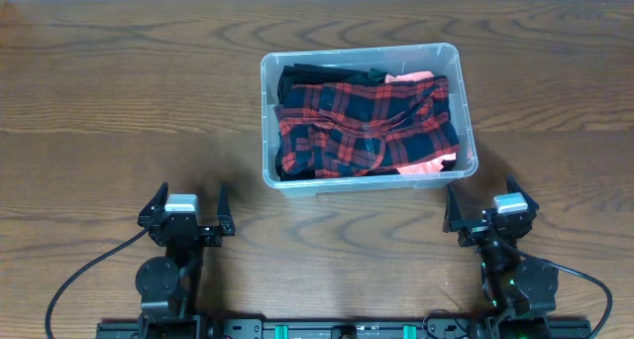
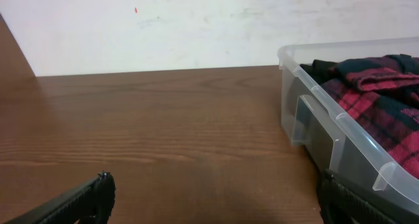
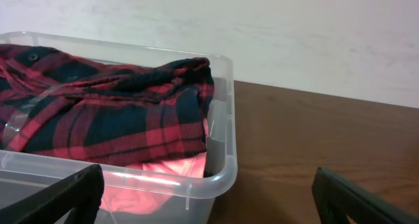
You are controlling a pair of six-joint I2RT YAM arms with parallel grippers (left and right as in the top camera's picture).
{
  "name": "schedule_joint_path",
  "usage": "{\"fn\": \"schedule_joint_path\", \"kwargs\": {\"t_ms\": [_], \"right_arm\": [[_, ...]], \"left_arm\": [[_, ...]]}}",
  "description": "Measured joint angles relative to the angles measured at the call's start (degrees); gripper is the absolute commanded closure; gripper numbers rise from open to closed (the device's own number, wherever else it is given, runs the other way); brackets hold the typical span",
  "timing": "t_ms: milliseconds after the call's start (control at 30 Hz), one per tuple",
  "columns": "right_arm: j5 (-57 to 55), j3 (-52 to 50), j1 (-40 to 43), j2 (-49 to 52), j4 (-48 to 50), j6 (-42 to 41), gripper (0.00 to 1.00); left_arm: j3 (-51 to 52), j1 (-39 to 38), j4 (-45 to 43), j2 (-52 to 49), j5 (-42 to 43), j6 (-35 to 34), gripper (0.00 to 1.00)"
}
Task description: Pack container
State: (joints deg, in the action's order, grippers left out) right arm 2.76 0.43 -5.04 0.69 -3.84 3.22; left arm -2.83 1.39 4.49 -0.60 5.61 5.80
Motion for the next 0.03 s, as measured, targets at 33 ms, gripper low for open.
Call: {"fn": "schedule_joint_path", "kwargs": {"t_ms": [33], "right_arm": [[0.0, 0.0, 0.0, 0.0, 0.0, 0.02, 0.01]], "left_arm": [[0.0, 0.0, 0.0, 0.0, 0.0, 0.0, 0.02]]}}
